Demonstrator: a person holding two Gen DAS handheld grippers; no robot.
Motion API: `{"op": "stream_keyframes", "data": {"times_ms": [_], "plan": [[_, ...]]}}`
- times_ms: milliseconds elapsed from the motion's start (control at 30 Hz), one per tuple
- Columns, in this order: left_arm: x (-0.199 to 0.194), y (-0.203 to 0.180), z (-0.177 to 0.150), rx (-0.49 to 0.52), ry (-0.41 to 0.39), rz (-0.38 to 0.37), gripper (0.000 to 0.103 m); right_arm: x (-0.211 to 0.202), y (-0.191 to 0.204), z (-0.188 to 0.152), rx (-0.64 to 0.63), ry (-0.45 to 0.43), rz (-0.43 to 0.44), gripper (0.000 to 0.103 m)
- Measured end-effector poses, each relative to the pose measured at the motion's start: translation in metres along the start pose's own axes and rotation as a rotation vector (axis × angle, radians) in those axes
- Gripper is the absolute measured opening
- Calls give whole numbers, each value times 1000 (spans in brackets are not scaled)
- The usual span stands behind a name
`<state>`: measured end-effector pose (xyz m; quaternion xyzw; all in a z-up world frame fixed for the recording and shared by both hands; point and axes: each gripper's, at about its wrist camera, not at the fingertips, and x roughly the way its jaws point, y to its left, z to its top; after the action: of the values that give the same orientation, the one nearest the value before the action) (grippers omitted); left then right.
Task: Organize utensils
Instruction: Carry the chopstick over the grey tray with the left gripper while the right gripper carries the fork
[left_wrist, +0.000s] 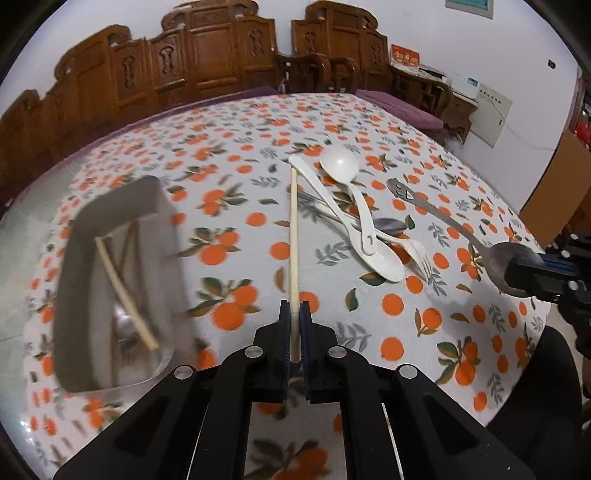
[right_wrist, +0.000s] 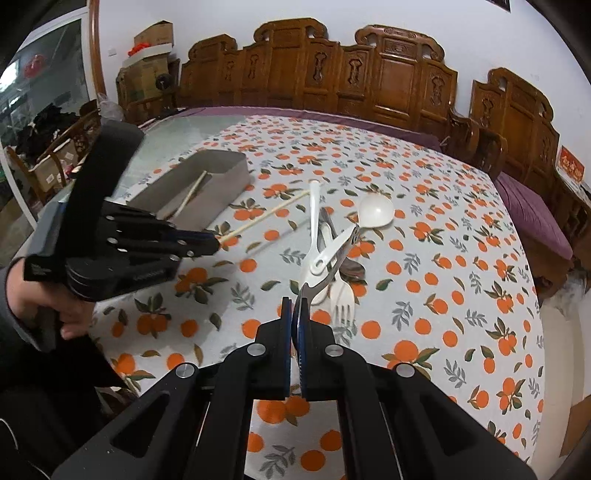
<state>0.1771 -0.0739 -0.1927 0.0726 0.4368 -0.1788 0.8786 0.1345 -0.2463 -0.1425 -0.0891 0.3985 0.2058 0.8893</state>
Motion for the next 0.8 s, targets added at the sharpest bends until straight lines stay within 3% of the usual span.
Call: {"op": "stream_keyframes", "data": {"times_ms": [433,800], "plan": [[-66,25,6,-11,-67,71,4,-12,24,20,-24,-53,18,4],[-88,60,4,-39,-72,120,4,-8,47,38,-69,-74,44,4]]}}
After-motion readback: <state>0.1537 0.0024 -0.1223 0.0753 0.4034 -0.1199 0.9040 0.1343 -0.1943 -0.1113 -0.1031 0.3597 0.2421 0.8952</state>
